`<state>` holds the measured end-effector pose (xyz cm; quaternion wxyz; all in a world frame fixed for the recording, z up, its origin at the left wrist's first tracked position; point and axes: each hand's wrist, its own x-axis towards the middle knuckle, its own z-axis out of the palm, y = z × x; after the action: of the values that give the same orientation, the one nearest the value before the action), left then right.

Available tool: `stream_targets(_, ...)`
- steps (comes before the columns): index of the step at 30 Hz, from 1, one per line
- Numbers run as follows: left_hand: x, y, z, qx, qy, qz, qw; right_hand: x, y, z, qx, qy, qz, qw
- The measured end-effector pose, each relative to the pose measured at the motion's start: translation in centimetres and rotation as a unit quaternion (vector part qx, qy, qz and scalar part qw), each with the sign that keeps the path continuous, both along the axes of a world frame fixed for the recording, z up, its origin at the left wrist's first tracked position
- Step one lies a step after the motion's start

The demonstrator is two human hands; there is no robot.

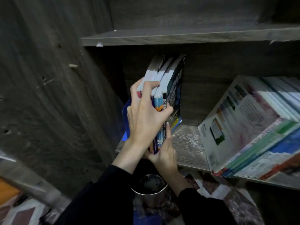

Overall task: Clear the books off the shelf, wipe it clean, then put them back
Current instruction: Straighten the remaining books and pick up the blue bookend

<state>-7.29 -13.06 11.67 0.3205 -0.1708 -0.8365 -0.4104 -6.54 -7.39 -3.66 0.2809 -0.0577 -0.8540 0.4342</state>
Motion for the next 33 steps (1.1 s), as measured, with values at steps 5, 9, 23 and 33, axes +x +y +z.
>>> stream_targets(5,-2.1,-4.2,0.4,-0.009,0.028,0.039,0.999,-2.7,-4.1,0.5,-0.022,-0.014,0.057,0.998)
stream_targets(9,-3.4,-6.9,-0.4,0.002,0.018,0.074,0.997,-4.2,-6.0,-0.5,-0.005,-0.028,0.101,0.994)
stream_targets(23,-4.9,-4.5,-5.6,0.074,0.066,0.082,0.992,-7.0,-1.1,0.9,-0.148,-0.073,0.294,0.941)
stream_targets(33,-7.1,-5.2,-5.3,0.141,0.027,0.207,0.968,-9.4,-0.4,5.3,-0.124,-0.178,0.369,0.904)
